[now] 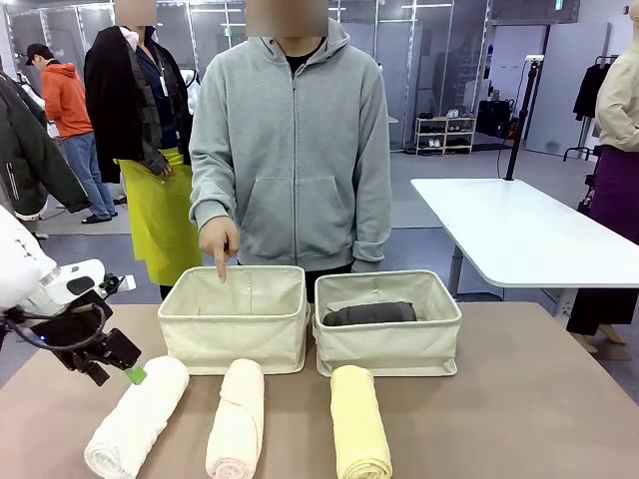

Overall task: Divide the towels into two baskets.
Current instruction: Pick up one hotel-folded towel from the bottom of the table and place it in the Fabric basket indicated by the person.

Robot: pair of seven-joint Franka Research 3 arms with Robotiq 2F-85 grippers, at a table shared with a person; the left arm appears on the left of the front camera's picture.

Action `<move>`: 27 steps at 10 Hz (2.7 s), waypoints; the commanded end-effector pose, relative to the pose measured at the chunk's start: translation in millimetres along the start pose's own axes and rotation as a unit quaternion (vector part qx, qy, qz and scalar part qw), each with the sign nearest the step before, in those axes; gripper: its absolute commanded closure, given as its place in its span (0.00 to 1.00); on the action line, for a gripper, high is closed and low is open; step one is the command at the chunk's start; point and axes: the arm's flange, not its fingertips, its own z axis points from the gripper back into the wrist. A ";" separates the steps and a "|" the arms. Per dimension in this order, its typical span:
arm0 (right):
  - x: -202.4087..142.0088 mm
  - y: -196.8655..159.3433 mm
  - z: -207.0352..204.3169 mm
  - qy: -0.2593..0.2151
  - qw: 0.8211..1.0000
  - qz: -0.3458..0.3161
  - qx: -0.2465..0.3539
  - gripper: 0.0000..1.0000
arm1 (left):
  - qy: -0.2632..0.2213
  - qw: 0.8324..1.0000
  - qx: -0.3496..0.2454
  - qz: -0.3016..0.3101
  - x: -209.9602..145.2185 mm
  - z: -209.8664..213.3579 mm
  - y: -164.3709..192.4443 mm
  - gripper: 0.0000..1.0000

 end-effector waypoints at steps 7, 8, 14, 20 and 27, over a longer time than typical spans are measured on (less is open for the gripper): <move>-0.7 3.0 -0.5 -0.005 1.000 0.009 -0.002 0.00 | 0.036 0.996 -0.060 0.057 -111.5 -93.9 -17.8 0.00; -0.7 3.0 -0.5 -0.005 1.000 0.009 -0.002 0.00 | 0.042 0.996 -0.065 0.051 -113.2 -95.9 -19.7 0.19; -0.7 3.0 -0.5 -0.005 1.000 0.009 -0.002 0.00 | 0.003 0.998 -0.047 0.036 -96.1 -70.4 -33.0 0.76; -0.7 3.0 -0.5 -0.005 1.000 0.009 -0.002 0.00 | -0.015 0.990 -0.107 -0.090 -37.3 72.8 -74.2 0.98; -0.7 3.0 -0.5 -0.005 1.000 0.009 -0.002 0.00 | -0.120 0.933 -0.064 -0.332 -39.6 122.3 -88.2 0.98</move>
